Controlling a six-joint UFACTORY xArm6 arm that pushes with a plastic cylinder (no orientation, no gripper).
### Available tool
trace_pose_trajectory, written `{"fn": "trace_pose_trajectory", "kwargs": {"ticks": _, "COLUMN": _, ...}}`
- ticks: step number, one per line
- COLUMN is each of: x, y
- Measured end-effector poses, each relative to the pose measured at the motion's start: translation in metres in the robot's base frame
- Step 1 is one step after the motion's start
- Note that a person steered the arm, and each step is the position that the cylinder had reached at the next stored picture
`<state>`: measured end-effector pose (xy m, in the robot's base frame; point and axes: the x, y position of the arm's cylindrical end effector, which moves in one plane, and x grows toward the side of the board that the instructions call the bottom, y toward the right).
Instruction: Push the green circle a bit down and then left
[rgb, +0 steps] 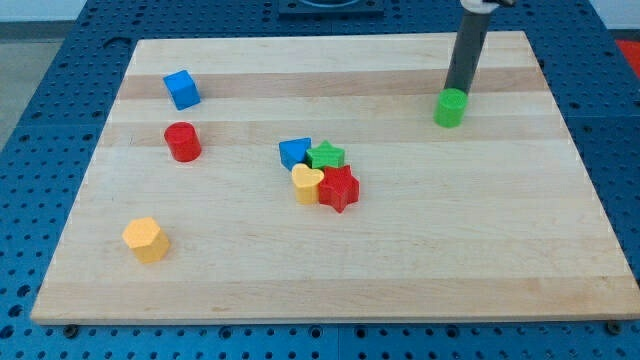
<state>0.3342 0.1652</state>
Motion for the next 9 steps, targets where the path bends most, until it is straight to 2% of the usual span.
{"fn": "trace_pose_trajectory", "kwargs": {"ticks": 1, "x": 0.007, "y": 0.023}}
{"fn": "trace_pose_trajectory", "kwargs": {"ticks": 2, "x": 0.041, "y": 0.025}}
{"fn": "trace_pose_trajectory", "kwargs": {"ticks": 3, "x": 0.048, "y": -0.005}}
{"fn": "trace_pose_trajectory", "kwargs": {"ticks": 5, "x": -0.018, "y": -0.046}}
{"fn": "trace_pose_trajectory", "kwargs": {"ticks": 6, "x": -0.023, "y": -0.055}}
{"fn": "trace_pose_trajectory", "kwargs": {"ticks": 9, "x": -0.032, "y": -0.147}}
